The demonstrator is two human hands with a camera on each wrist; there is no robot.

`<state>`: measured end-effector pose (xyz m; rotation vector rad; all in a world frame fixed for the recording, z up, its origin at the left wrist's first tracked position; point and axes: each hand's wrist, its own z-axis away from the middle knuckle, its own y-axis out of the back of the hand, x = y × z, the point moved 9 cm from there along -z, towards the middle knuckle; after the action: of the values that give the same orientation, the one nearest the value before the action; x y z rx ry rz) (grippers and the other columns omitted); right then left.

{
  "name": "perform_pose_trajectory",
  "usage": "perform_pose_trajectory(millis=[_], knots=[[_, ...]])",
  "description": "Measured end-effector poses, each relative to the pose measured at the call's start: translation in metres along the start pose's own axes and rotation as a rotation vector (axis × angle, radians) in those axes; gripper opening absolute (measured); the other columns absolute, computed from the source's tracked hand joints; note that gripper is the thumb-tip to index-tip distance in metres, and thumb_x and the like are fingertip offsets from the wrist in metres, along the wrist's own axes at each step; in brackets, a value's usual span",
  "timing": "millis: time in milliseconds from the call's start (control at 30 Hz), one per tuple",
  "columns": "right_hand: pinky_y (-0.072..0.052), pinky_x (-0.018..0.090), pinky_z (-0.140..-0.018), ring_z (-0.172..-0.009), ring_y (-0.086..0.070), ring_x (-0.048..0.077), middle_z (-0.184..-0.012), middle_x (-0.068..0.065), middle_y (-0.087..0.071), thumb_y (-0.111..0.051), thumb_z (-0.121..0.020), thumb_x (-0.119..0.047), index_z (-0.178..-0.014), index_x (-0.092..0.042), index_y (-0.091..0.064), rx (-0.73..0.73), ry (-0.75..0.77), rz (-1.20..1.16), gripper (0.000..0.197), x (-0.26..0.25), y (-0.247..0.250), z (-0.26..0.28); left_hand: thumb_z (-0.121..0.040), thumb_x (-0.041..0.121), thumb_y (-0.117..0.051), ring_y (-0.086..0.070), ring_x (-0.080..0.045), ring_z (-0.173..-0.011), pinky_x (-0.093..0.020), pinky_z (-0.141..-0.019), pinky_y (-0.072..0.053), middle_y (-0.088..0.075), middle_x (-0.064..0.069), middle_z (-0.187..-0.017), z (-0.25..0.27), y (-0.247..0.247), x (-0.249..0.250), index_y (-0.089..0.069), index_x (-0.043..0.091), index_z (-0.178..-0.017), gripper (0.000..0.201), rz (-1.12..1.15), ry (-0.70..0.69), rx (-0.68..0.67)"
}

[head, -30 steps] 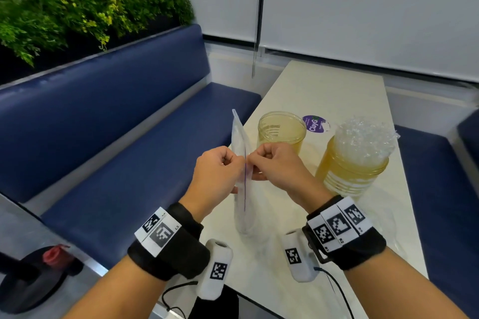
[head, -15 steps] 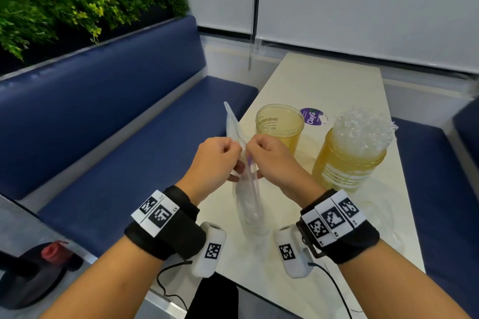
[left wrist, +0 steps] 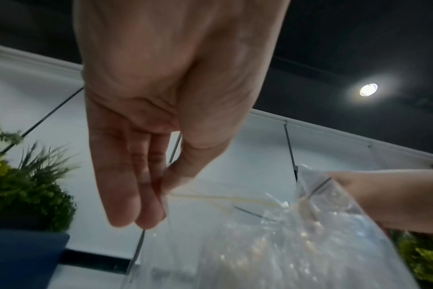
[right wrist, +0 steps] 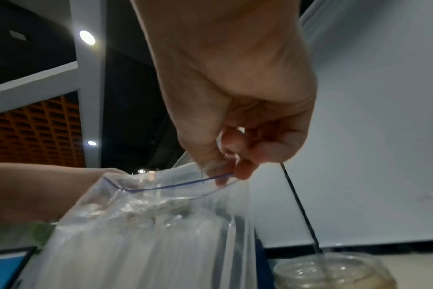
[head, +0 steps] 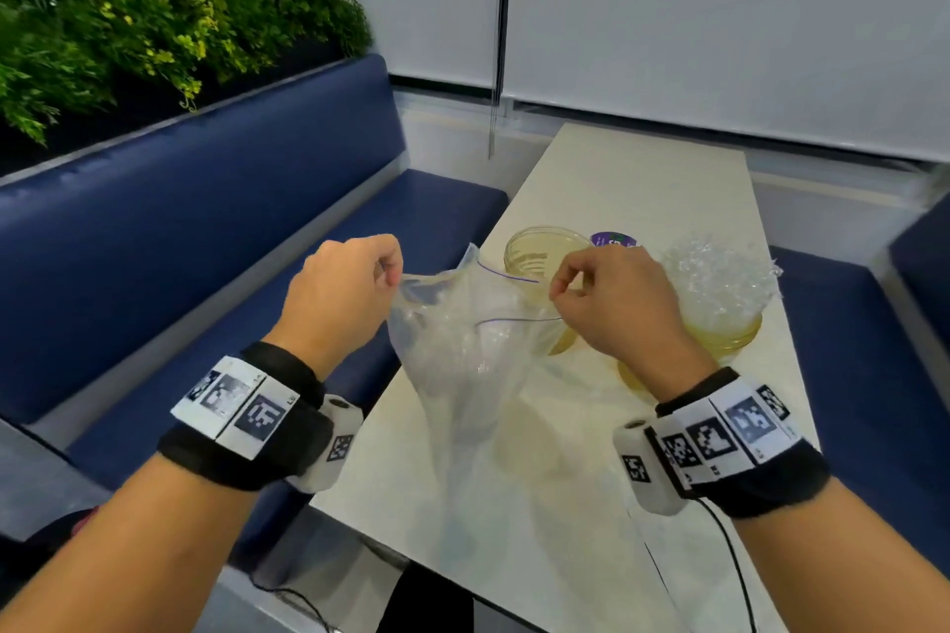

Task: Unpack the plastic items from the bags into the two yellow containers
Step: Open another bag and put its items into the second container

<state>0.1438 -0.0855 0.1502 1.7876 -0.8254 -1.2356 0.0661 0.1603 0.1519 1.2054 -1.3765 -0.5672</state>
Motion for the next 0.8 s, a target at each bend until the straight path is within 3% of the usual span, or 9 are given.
perform_pose_trajectory(millis=[100,200,333,433,500,567,667,733,800], knots=[[-0.057,0.035,-0.08,-0.08,-0.064,0.022,-0.074,-0.007,-0.059,-0.06,-0.083,-0.022,-0.09,-0.039,-0.078,-0.156,-0.063,0.071,0.026,0.016,-0.004,-0.005,-0.09,-0.004,-0.044,-0.062,-0.03,-0.082,-0.037,-0.065,-0.05,-0.067,-0.001,-0.094,-0.007,0.004,-0.003,-0.07,0.036,-0.079,0.049,-0.159,-0.017,-0.079],[-0.052,0.029,-0.077,-0.086,-0.064,0.018,-0.09,-0.008,-0.065,-0.064,-0.08,-0.024,-0.096,-0.042,-0.076,-0.267,-0.069,0.118,0.027,0.021,-0.013,-0.006,-0.095,0.0,-0.044,-0.063,-0.032,-0.086,-0.037,-0.067,-0.051,-0.067,-0.006,-0.109,-0.013,-0.002,-0.002,-0.076,0.028,-0.111,0.046,-0.208,-0.024,-0.128],[-0.044,0.028,-0.072,-0.089,-0.062,0.02,-0.102,-0.003,-0.066,-0.071,-0.08,-0.022,-0.101,-0.034,-0.074,-0.315,-0.05,0.324,0.025,0.022,-0.022,-0.001,-0.08,0.015,-0.051,-0.067,-0.032,-0.067,-0.046,-0.063,-0.061,-0.072,-0.01,-0.097,-0.015,-0.006,0.015,-0.075,0.016,-0.095,0.029,-0.064,-0.048,-0.131],[-0.052,0.029,-0.07,-0.082,-0.068,0.022,-0.091,0.002,-0.071,-0.069,-0.086,-0.032,-0.093,-0.021,-0.074,-0.21,0.019,0.315,0.014,0.003,-0.012,0.001,-0.079,0.007,-0.065,-0.063,-0.012,-0.051,-0.027,-0.054,-0.055,-0.069,0.002,-0.082,-0.014,-0.021,0.035,-0.074,0.015,-0.106,0.029,0.125,-0.069,-0.21],[-0.057,0.032,-0.069,-0.071,-0.068,0.02,-0.08,0.006,-0.074,-0.061,-0.094,-0.027,-0.088,-0.014,-0.077,-0.238,0.139,0.056,0.021,-0.025,-0.018,0.007,-0.082,0.0,-0.066,-0.066,-0.01,-0.047,-0.018,-0.051,-0.053,-0.069,0.001,-0.102,-0.012,-0.035,0.049,-0.068,0.018,-0.123,0.045,0.228,-0.086,-0.295],[-0.055,0.037,-0.074,-0.074,-0.064,0.023,-0.084,0.007,-0.073,-0.054,-0.098,-0.02,-0.095,-0.006,-0.076,-0.366,0.252,-0.053,0.025,-0.052,-0.041,0.018,-0.084,0.002,-0.066,-0.071,-0.012,-0.061,-0.018,-0.056,-0.054,-0.063,0.002,-0.124,-0.01,-0.048,0.061,-0.063,0.02,-0.133,0.053,0.246,-0.129,-0.348],[-0.047,0.032,-0.078,-0.092,-0.062,0.027,-0.1,0.007,-0.066,-0.049,-0.102,-0.039,-0.121,-0.01,-0.067,-0.564,0.199,0.049,0.039,-0.05,-0.089,0.033,-0.081,0.003,-0.071,-0.065,-0.014,-0.108,-0.016,-0.081,-0.047,-0.061,0.01,-0.135,-0.001,-0.062,0.078,-0.065,0.021,-0.131,0.054,0.213,-0.242,-0.371],[-0.045,0.034,-0.078,-0.103,-0.063,0.031,-0.113,0.012,-0.066,-0.041,-0.099,-0.058,-0.127,-0.008,-0.06,-0.612,0.113,0.243,0.06,-0.029,-0.116,0.039,-0.082,-0.001,-0.066,-0.059,-0.009,-0.112,-0.019,-0.092,-0.046,-0.06,0.013,-0.139,0.008,-0.072,0.085,-0.066,0.021,-0.131,0.054,0.201,-0.292,-0.389],[-0.045,0.035,-0.077,-0.105,-0.064,0.033,-0.115,0.013,-0.066,-0.039,-0.092,-0.074,-0.119,-0.006,-0.062,-0.637,0.035,0.352,0.076,-0.01,-0.134,0.045,-0.081,-0.005,-0.058,-0.058,-0.008,-0.115,-0.02,-0.097,-0.046,-0.06,0.014,-0.14,0.014,-0.078,0.086,-0.067,0.021,-0.131,0.056,0.186,-0.311,-0.373]])
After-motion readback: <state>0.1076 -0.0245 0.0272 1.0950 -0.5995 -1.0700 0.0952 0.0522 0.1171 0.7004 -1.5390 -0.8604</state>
